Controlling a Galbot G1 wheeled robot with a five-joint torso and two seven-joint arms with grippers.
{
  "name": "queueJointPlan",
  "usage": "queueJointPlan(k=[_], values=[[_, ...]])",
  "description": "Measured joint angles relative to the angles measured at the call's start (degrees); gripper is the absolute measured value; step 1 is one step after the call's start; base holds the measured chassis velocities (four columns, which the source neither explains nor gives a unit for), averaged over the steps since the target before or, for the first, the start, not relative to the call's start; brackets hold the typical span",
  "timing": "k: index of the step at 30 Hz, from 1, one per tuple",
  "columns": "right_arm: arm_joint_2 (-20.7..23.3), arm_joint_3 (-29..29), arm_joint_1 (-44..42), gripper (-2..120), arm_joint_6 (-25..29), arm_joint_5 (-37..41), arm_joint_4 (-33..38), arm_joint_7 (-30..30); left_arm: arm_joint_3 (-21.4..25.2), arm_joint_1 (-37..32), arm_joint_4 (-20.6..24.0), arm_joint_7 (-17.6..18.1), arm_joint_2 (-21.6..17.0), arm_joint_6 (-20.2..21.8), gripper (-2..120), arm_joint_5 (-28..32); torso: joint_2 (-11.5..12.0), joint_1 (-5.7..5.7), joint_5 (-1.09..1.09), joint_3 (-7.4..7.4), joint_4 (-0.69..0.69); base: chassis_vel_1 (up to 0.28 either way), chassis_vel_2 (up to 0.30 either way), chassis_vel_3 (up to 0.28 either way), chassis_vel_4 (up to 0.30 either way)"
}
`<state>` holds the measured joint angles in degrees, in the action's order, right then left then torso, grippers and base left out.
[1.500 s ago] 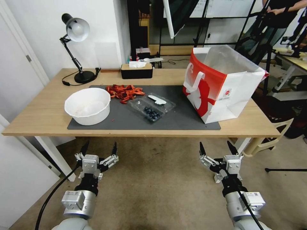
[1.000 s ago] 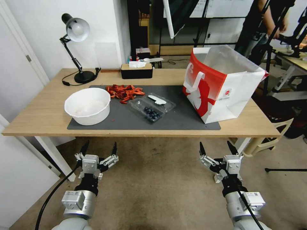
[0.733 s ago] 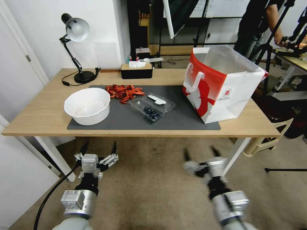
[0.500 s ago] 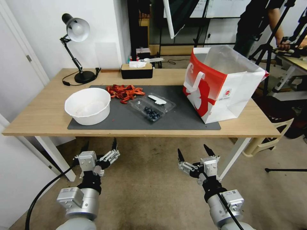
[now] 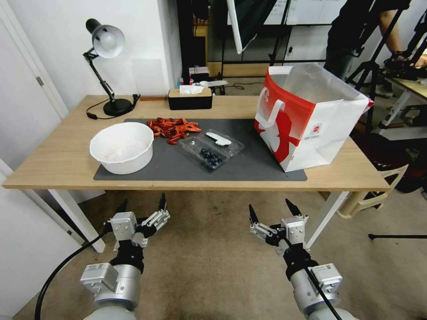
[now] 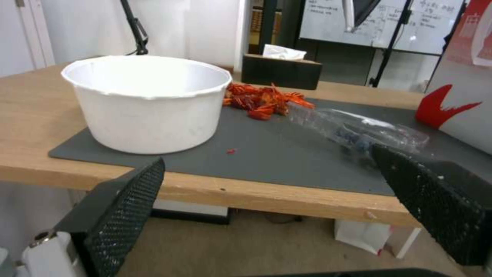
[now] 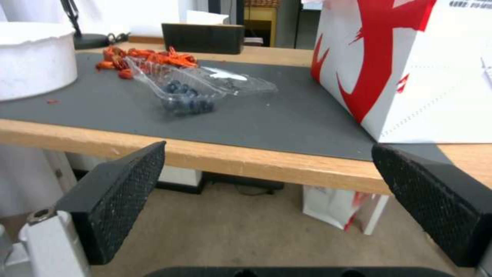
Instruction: Close the takeout container lid, then place the container into the takeout bag.
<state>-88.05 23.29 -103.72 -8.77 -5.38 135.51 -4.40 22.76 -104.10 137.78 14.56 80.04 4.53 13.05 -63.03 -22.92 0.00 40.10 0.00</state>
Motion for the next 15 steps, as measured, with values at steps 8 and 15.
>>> queueJointPlan(k=[8,15], values=[[2.42,1.21,2.9,100,-0.87,10.17,-0.5,-1.08,0.31,0.14,-0.64,-0.81,-0.6,-0.17,100,-0.26,0.0,0.0,0.01,0.0,0.01,0.0,0.0,0.0,0.0],[7.33,3.86,9.15,100,-4.97,32.19,-0.27,0.2,0.29,0.96,-2.04,-1.43,-1.55,-0.55,100,-0.14,0.0,0.0,0.0,0.0,-0.02,0.0,0.0,0.0,0.0]])
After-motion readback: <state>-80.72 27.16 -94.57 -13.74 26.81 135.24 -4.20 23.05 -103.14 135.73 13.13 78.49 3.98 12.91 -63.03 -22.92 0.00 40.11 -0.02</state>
